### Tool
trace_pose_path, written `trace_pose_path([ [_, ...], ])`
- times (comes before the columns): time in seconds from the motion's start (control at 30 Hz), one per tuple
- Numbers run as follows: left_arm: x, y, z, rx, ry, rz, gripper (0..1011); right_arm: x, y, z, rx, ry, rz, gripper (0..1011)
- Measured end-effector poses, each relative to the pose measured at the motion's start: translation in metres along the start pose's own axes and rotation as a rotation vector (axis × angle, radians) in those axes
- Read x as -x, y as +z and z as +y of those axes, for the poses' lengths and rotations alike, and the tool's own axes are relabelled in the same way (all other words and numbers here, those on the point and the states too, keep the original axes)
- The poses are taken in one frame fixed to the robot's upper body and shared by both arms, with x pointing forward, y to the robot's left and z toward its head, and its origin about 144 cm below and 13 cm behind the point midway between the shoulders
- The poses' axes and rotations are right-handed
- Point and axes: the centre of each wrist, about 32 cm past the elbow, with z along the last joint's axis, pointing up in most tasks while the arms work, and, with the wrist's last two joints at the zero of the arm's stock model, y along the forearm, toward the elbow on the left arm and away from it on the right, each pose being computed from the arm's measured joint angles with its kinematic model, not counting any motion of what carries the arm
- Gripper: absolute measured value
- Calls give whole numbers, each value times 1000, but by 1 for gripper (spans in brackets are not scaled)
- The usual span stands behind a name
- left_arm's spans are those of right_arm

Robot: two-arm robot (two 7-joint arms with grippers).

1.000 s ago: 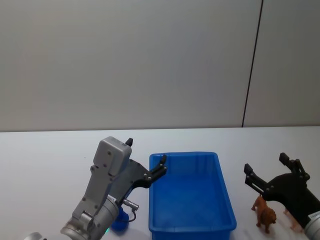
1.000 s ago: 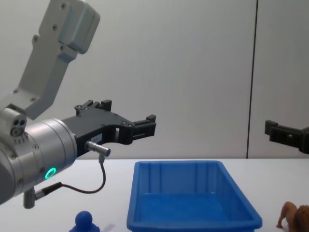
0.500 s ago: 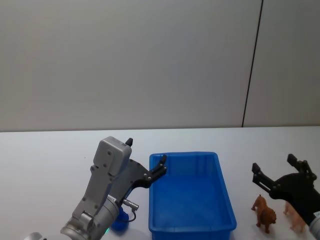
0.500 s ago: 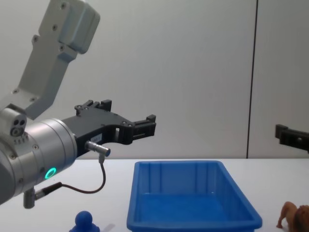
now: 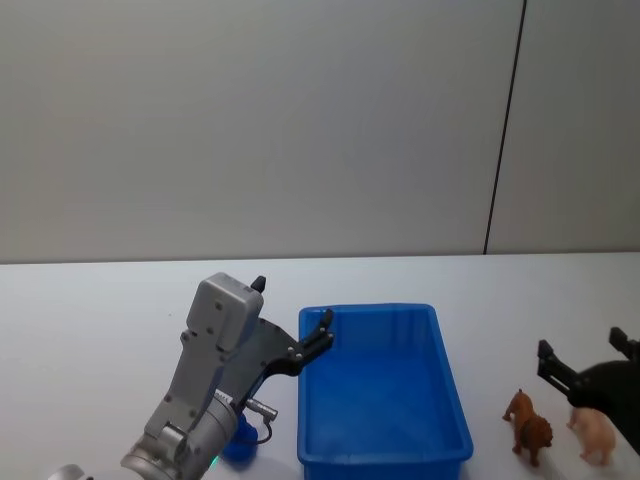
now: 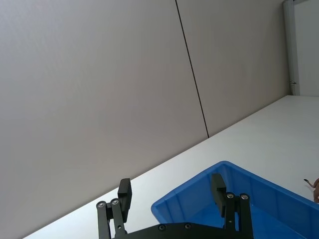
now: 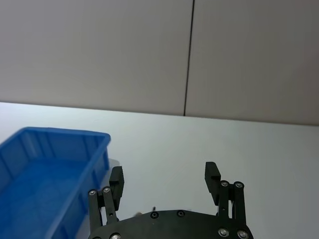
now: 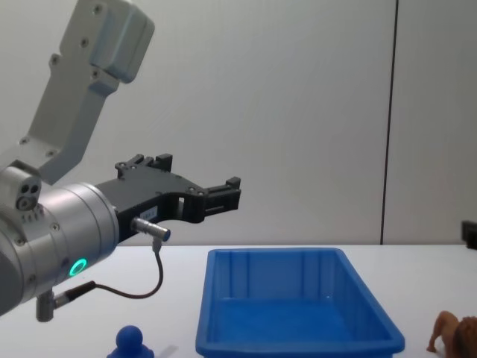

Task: Pick up the two dolls from the table and place them into the box.

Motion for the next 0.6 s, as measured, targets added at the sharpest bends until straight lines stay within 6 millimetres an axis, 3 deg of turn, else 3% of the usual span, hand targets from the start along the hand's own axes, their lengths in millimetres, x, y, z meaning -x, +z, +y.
trace_pose_path([
  [0.6,0,0,0,0,0,0,1001,-12,-12,-12,162,-120,-13,1001],
])
